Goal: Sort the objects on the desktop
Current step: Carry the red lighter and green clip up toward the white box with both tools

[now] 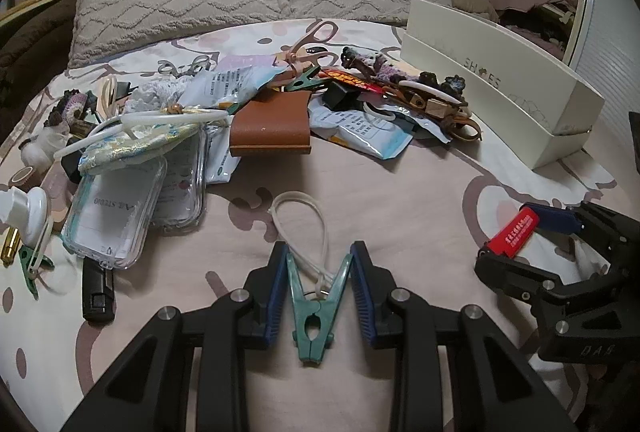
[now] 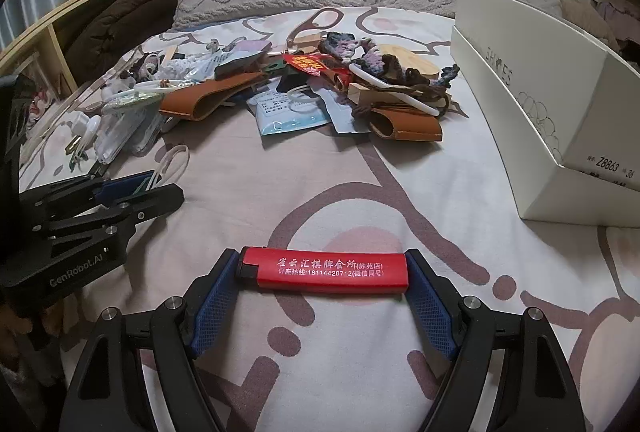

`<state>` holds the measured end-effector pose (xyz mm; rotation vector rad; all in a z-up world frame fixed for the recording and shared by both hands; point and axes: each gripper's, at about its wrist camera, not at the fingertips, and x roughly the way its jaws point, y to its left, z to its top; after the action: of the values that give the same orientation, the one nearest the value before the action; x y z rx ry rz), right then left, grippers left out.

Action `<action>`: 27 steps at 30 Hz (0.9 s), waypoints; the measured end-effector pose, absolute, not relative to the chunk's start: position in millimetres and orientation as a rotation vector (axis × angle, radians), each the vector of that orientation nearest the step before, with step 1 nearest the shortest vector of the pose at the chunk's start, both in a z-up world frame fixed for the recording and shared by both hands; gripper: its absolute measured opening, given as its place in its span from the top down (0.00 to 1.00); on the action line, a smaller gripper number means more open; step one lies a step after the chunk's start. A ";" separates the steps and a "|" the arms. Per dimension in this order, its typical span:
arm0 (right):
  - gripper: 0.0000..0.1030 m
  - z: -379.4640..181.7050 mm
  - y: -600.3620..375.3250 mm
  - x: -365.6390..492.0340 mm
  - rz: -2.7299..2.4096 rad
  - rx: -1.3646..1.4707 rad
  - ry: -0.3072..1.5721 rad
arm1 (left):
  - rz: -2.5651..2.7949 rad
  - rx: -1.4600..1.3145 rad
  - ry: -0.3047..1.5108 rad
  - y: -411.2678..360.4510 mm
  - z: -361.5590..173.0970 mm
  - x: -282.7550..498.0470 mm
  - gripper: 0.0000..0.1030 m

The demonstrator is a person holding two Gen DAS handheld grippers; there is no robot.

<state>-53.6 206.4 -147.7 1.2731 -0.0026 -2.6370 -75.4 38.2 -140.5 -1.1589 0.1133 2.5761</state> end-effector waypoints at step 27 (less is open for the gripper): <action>0.21 -95.5 234.6 -46.5 -2.775 1.072 -0.129 | 2.611 -0.993 0.059 46.0 -83.3 -54.6 0.70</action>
<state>-46.5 234.6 -95.5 1.0721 -0.1287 -2.7745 -54.6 46.0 -83.3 -0.9930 0.0591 2.6113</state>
